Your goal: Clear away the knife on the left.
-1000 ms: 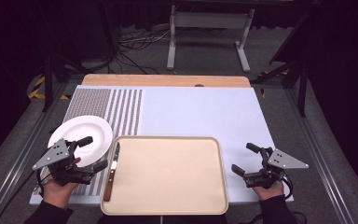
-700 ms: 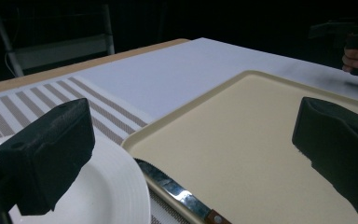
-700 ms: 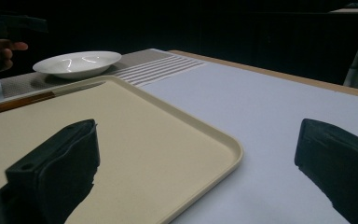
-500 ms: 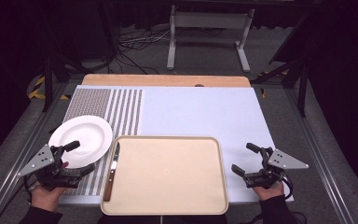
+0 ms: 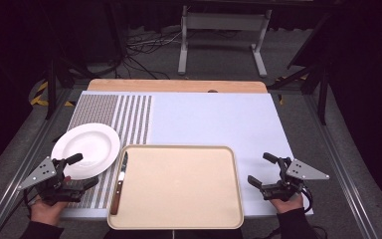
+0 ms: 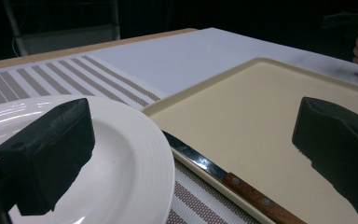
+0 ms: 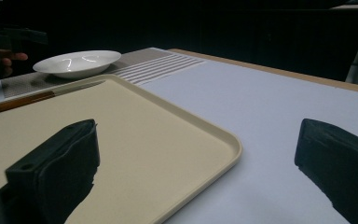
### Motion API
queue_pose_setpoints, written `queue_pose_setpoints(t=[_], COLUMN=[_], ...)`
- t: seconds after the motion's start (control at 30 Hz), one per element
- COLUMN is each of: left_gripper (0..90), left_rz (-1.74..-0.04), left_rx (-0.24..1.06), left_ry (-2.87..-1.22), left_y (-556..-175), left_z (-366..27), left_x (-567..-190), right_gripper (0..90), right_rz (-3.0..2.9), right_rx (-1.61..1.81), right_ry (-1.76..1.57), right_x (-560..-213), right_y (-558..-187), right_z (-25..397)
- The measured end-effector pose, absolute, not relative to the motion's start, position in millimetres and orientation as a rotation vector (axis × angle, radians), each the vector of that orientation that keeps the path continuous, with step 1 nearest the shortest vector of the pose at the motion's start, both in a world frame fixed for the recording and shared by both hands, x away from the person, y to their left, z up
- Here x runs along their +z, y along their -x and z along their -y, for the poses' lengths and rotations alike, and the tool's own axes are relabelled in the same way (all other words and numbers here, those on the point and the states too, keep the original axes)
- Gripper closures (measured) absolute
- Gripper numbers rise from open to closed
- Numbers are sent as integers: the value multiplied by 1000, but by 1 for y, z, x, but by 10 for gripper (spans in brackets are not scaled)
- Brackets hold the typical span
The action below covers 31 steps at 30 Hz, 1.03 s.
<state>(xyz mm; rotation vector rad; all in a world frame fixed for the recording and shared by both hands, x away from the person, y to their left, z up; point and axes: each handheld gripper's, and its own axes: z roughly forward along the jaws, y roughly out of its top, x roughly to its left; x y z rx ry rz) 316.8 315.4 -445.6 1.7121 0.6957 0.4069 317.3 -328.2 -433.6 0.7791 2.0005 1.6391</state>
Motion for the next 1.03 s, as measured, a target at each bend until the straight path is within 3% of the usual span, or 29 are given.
queue_pose_setpoints(t=[1.03], left_gripper=[0], left_rz=[-724], left_rx=[352], left_ry=[-1729], left_y=[-320], left_z=[-317], left_x=[-452], right_gripper=[8], right_rz=[-2019], right_rx=[1638], right_ry=[-811], right_x=[-438], right_y=[-320], right_z=[329])
